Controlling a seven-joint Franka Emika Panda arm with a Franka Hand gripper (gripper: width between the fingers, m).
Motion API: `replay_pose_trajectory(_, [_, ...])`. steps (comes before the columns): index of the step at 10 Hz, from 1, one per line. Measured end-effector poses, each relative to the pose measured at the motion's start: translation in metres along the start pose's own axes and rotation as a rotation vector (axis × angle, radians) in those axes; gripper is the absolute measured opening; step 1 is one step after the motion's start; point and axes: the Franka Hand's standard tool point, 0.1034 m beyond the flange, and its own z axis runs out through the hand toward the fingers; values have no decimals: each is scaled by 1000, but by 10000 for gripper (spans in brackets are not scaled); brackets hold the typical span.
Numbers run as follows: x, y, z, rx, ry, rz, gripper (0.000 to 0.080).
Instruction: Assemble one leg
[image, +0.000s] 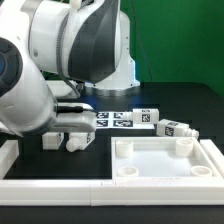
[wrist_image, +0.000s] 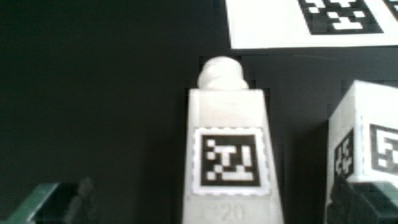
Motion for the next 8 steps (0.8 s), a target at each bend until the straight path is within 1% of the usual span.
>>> replay_pose_trajectory(3, [-1,-1,1,1,-21,-1,648])
replay_pose_trajectory(8, [-1,6,3,9,-16,-24,649])
